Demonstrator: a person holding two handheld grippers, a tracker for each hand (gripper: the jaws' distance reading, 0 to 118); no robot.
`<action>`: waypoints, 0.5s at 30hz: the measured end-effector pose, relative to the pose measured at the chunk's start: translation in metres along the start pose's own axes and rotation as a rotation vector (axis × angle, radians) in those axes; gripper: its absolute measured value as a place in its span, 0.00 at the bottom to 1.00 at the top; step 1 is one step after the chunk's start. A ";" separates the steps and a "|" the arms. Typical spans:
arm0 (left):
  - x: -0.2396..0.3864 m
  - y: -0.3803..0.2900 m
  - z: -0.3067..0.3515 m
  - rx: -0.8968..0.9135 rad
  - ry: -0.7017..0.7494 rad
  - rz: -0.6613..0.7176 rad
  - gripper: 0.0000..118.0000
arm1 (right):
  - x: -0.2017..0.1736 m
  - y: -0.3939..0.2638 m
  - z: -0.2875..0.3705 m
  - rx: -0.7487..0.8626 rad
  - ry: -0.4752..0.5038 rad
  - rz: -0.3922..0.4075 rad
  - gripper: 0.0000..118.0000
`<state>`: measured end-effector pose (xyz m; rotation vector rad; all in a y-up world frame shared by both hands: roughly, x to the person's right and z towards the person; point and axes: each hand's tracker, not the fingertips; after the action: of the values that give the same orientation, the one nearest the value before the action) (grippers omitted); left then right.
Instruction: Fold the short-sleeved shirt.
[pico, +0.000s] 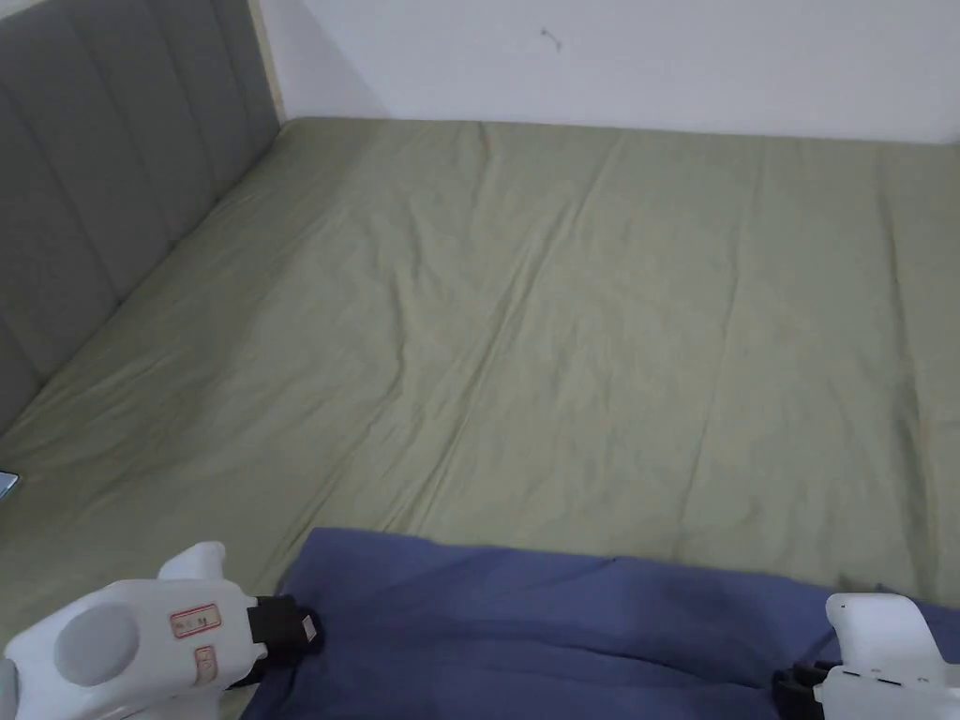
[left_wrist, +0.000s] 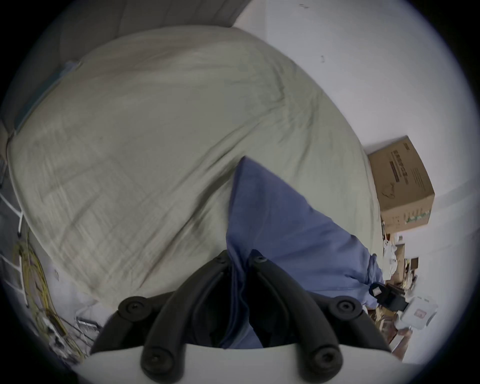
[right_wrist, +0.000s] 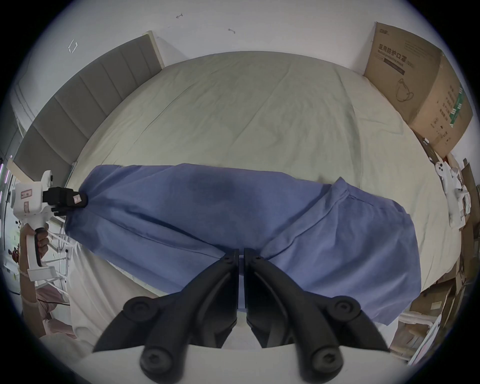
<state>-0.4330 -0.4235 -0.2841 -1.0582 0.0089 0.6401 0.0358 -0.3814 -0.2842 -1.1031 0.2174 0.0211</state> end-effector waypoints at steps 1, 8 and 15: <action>0.006 0.001 0.006 0.012 -0.003 -0.035 0.08 | 0.003 -0.001 0.001 0.004 0.000 -0.011 0.04; 0.064 0.017 0.048 0.100 -0.156 -0.124 0.08 | 0.029 -0.010 0.013 0.028 -0.010 -0.080 0.04; 0.201 -0.017 0.058 0.126 -0.223 -0.469 0.08 | 0.068 -0.026 0.033 0.073 -0.036 -0.198 0.03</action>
<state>-0.2767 -0.2850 -0.3022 -0.8222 -0.3780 0.3219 0.1113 -0.3701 -0.2597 -1.0462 0.0749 -0.1425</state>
